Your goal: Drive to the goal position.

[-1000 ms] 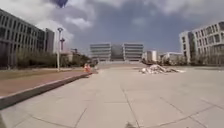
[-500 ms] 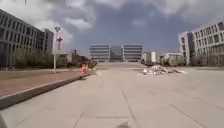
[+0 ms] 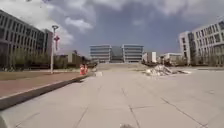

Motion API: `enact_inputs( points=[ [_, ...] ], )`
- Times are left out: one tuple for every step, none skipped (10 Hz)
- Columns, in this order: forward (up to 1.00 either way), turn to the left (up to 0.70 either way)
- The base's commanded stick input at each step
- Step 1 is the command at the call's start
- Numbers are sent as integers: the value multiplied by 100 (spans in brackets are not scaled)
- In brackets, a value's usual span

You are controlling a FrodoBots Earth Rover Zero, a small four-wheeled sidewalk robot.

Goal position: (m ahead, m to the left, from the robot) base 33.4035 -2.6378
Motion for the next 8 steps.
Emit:
enact_inputs(
  points=[
    [100,-2],
    [100,-3],
    [100,-21],
    [100,-33],
    [100,-26],
    [100,-2],
    [100,0],
    [100,0]
  ],
)
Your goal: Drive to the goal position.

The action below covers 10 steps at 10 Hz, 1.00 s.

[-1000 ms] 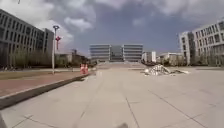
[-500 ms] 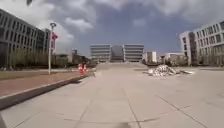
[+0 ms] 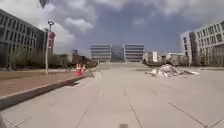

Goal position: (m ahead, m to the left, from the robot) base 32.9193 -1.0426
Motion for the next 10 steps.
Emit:
enact_inputs(
  points=[
    [100,0],
    [100,0],
    [100,0],
    [100,0],
    [100,0],
    [100,0],
    [100,0],
    [100,0],
    [100,0],
    [100,0]
  ],
)
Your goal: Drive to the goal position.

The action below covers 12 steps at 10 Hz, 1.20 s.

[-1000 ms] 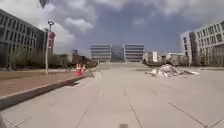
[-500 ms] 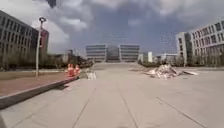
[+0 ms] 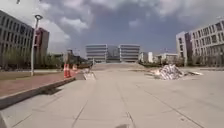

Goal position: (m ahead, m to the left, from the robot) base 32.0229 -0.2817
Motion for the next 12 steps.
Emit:
enact_inputs(
  points=[
    [100,0],
    [100,0],
    [100,0],
    [100,0],
    [100,0],
    [100,0],
    [100,0],
    [100,0],
    [100,0],
    [100,0],
    [100,0],
    [100,0]
  ],
)
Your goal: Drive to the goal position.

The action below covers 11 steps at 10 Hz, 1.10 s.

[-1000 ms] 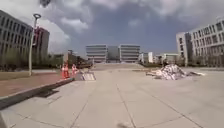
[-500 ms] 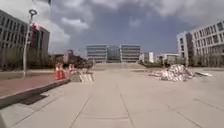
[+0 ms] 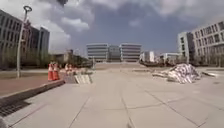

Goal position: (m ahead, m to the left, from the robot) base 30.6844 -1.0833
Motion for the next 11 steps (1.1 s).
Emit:
enact_inputs(
  points=[
    [100,0],
    [100,0],
    [100,0],
    [100,1],
    [100,3],
    [100,2],
    [100,2],
    [100,1],
    [100,0],
    [100,0],
    [100,0]
  ],
)
